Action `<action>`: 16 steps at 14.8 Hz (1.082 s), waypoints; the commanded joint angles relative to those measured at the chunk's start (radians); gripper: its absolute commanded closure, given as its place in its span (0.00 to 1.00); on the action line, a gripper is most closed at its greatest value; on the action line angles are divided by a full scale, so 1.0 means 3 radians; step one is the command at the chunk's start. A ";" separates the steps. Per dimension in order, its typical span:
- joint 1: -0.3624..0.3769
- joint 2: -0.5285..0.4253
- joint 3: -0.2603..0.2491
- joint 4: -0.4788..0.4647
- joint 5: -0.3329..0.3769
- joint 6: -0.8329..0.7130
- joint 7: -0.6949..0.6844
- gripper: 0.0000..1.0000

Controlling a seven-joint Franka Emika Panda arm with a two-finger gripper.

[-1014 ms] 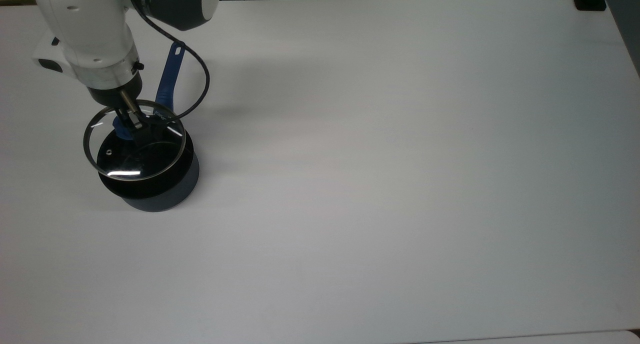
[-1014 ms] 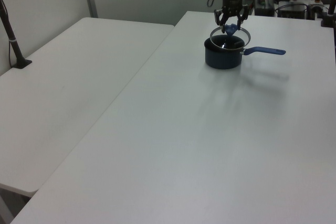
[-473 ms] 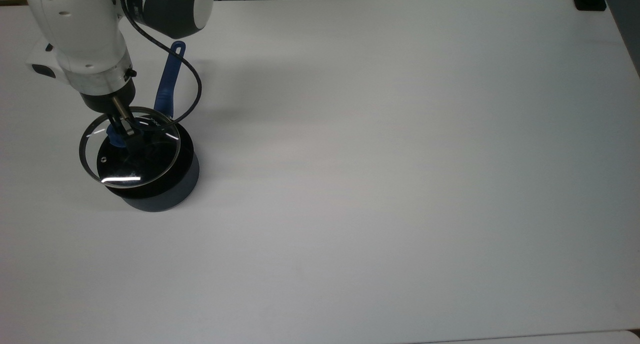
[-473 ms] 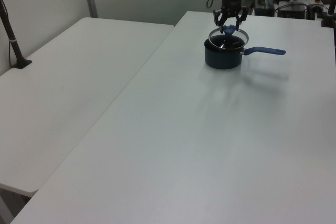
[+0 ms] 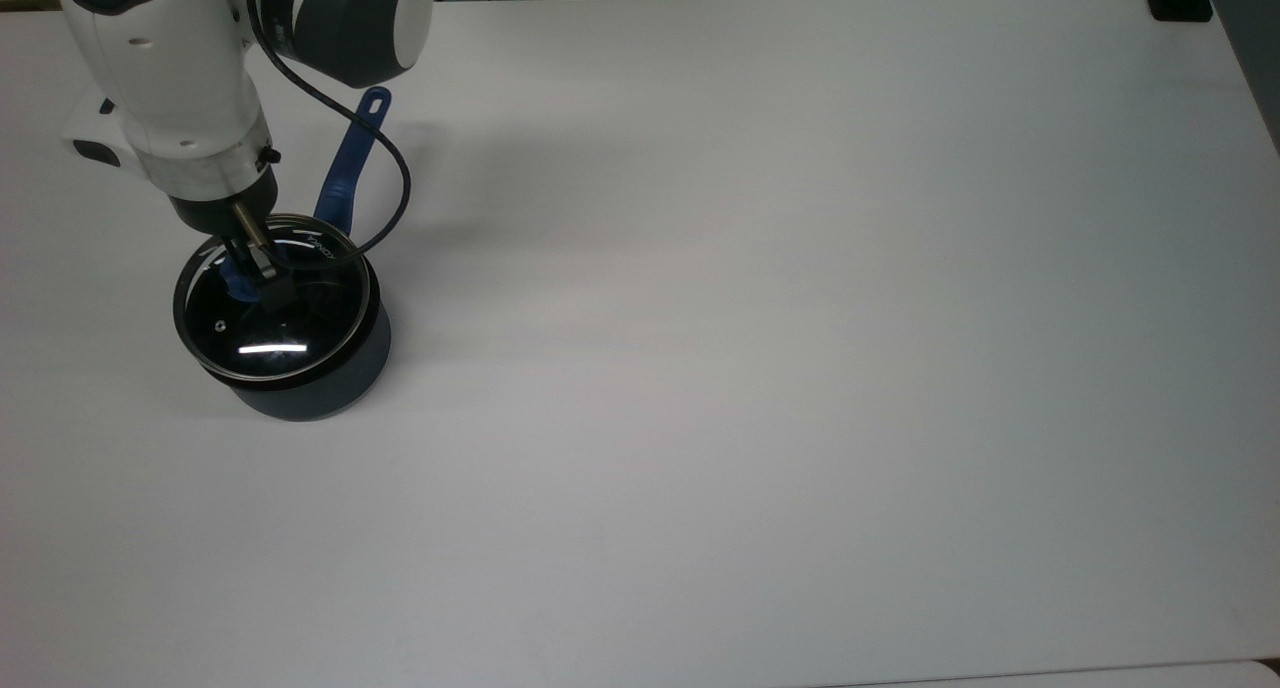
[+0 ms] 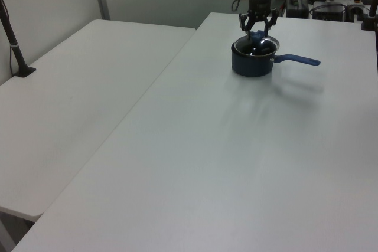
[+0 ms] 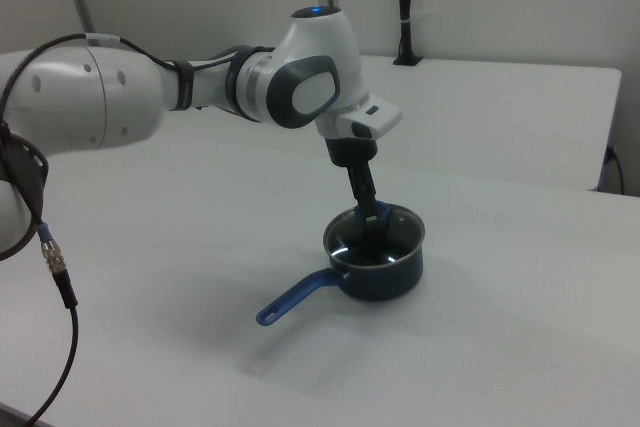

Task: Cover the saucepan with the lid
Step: 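Lower the lid onto the saucepan rim and open the gripper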

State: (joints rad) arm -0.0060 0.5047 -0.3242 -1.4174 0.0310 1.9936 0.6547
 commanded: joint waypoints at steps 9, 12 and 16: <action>0.0035 0.0097 -0.0009 0.0020 0.0091 0.0114 -0.0065 0.15; 0.0035 0.0072 -0.0009 0.0026 0.0096 0.0084 -0.0136 0.00; 0.0030 -0.0026 -0.0009 0.0031 0.0168 0.0068 -0.0229 0.00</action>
State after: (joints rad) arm -0.0024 0.5247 -0.3193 -1.4006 0.0462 1.9962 0.6280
